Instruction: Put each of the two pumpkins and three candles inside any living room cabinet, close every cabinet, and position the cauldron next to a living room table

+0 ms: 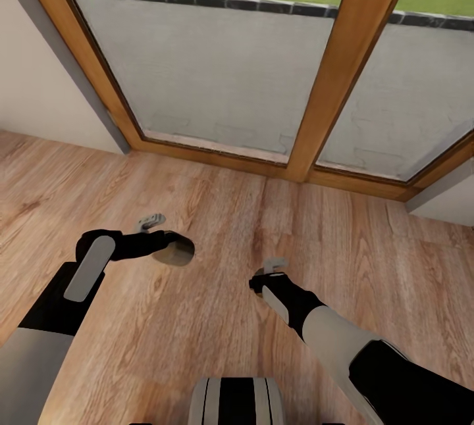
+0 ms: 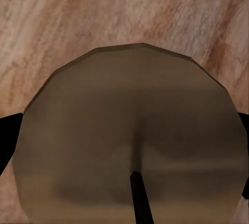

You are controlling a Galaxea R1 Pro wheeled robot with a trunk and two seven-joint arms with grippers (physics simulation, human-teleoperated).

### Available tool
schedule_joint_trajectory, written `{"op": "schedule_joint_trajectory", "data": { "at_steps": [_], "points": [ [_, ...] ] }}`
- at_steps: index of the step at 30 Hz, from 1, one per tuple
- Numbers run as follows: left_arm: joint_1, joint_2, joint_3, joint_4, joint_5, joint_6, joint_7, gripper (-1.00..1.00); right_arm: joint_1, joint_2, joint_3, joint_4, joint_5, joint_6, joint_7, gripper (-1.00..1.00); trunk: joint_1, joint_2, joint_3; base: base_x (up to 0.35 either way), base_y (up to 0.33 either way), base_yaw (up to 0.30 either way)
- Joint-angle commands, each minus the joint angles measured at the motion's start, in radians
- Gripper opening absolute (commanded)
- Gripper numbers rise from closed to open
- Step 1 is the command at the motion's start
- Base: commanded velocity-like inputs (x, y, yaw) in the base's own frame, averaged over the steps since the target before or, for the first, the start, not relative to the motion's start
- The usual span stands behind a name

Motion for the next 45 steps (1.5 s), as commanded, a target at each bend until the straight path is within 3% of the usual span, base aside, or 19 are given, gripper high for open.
{"op": "schedule_joint_trajectory", "data": {
  "at_steps": [1,9,13,18,21,23,26,27,28,32,36,39,41,42,43,45],
  "points": [
    [0.0,0.001,-0.002,0.0,0.013,0.0,0.018,-1.0,-0.001,0.0,0.006,0.0,-0.008,0.003,-0.005,-1.0,-0.001,0.0,0.003,0.0,0.0,0.0],
    [0.0,0.0,-0.003,0.01,0.013,-0.001,0.119,-1.0,-0.002,0.0,0.007,-0.002,-0.007,0.006,-0.008,-1.0,-0.004,0.002,0.034,0.0,0.0,0.0],
    [0.0,-0.001,-0.026,0.022,-0.002,-0.007,0.154,-1.0,-0.002,0.0,0.008,-0.004,-0.006,0.03,-0.014,-1.0,-0.006,0.003,0.05,0.0,0.0,0.0],
    [0.0,-0.001,-0.063,0.034,-0.043,-0.032,0.192,-1.0,-0.002,0.0,0.009,-0.047,-0.01,0.134,-0.015,-1.0,-0.008,0.004,0.069,0.0,0.0,0.0],
    [0.0,-0.001,-0.07,0.039,-0.052,-0.038,0.211,-1.0,-0.002,0.0,0.006,-0.12,-0.023,0.254,-0.039,-1.0,-0.01,0.005,0.081,0.0,0.0,0.0],
    [0.0,-0.001,-0.071,0.043,-0.054,-0.039,0.226,-1.0,-0.002,0.0,0.004,-0.173,-0.065,0.35,-0.083,-1.0,-0.01,0.005,0.088,0.0,0.0,0.0],
    [0.0,-0.003,-0.072,0.047,-0.055,-0.039,0.269,-1.0,-0.002,0.0,0.005,-0.235,-0.203,0.452,-0.219,-1.0,-0.012,0.006,0.1,0.0,0.0,0.0],
    [0.0,-0.004,-0.072,0.048,-0.055,-0.039,0.278,-1.0,-0.002,0.0,0.005,-0.241,-0.231,0.462,-0.251,-1.0,-0.012,0.006,0.104,0.0,0.0,0.0],
    [0.0,-0.047,-0.073,0.066,-0.055,-0.023,0.348,-1.0,-0.001,0.0,0.007,-0.33,-0.463,0.492,-0.566,-1.0,-0.013,0.006,0.108,0.0,0.0,0.0],
    [0.0,-0.054,-0.072,0.093,-0.054,0.007,0.359,-1.0,-0.001,0.0,0.007,-0.345,-0.495,0.476,-0.646,-1.0,-0.014,0.007,0.123,0.0,0.0,0.0],
    [0.0,-0.055,-0.072,0.1,-0.054,0.013,0.36,-1.0,-0.001,0.0,0.007,-0.348,-0.509,0.462,-0.663,-1.0,-0.016,0.008,0.139,0.0,0.0,0.0],
    [0.0,-0.058,-0.073,0.111,-0.054,0.014,0.359,-1.0,-0.001,0.0,0.007,-0.348,-0.511,0.459,-0.631,-1.0,-0.018,0.009,0.15,0.0,0.0,0.0],
    [0.0,-0.062,-0.073,0.129,-0.053,0.014,0.355,-1.0,-0.002,0.0,0.009,-0.349,-0.508,0.458,-0.574,-1.0,-0.019,0.009,0.158,0.0,0.0,0.0],
    [0.0,-0.068,-0.074,0.151,-0.051,0.015,0.352,-1.0,-0.002,0.0,0.018,-0.349,-0.504,0.458,-0.532,-1.0,-0.019,0.01,0.162,0.0,0.0,0.0],
    [0.0,-0.091,-0.084,0.197,-0.05,0.017,0.345,-1.0,-0.002,0.0,0.054,-0.349,-0.501,0.451,-0.492,-1.0,-0.019,0.01,0.166,0.0,0.0,0.0],
    [0.0,-0.107,-0.095,0.221,-0.051,0.019,0.334,-1.0,-0.002,0.0,0.084,-0.349,-0.501,0.437,-0.48,-1.0,-0.02,0.01,0.173,0.0,0.0,0.0]
  ]
}}
